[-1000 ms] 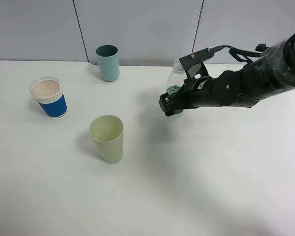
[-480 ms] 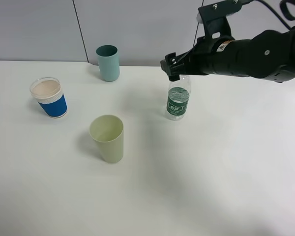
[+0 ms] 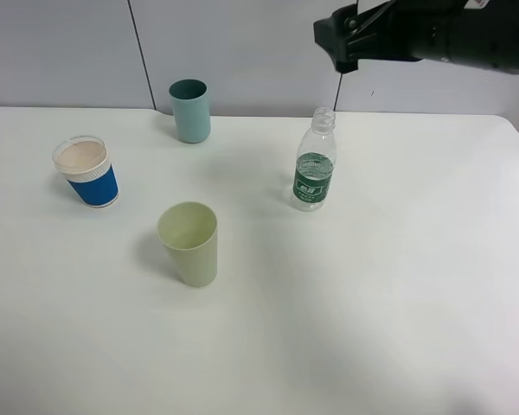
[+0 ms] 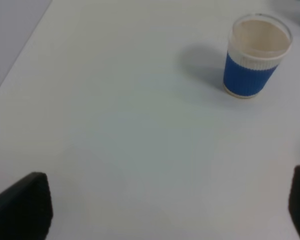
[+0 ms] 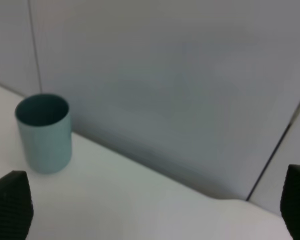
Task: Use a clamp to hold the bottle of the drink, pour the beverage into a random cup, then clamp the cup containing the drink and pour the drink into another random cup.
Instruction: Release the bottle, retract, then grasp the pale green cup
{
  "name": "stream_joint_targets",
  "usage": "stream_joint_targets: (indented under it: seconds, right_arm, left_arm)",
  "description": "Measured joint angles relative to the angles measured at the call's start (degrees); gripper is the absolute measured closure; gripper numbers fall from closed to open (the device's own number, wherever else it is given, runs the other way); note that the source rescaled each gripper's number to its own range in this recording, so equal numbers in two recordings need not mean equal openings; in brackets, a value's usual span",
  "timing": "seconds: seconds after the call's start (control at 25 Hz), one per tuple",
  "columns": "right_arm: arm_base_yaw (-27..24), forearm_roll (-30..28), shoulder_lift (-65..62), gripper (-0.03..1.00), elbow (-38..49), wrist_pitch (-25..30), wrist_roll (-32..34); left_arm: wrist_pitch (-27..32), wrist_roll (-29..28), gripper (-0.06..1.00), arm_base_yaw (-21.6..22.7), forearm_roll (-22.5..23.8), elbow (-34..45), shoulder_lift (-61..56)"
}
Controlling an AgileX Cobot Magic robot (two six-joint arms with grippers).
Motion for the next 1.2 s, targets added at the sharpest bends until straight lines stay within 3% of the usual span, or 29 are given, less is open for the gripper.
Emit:
stream_joint_targets:
  seconds: [0.52, 0.88, 1.2]
  right_arm:
    - [-17.54, -26.80, -16.25, -0.02, 0.05, 22.15, 25.66]
    - [-28.21, -33.61, -34.68, -0.02, 0.05, 38.76, 29.52]
    - [-29.61, -38.88, -49.05, -0.03, 0.05, 51.42, 32.43]
  left_arm:
    - [0.00, 0.00, 0.08, 0.00, 0.00, 0.00, 0.00]
    - [0.00, 0.00, 0.08, 0.00, 0.00, 0.00, 0.00]
    - [0.00, 0.00, 0.08, 0.00, 0.00, 0.00, 0.00]
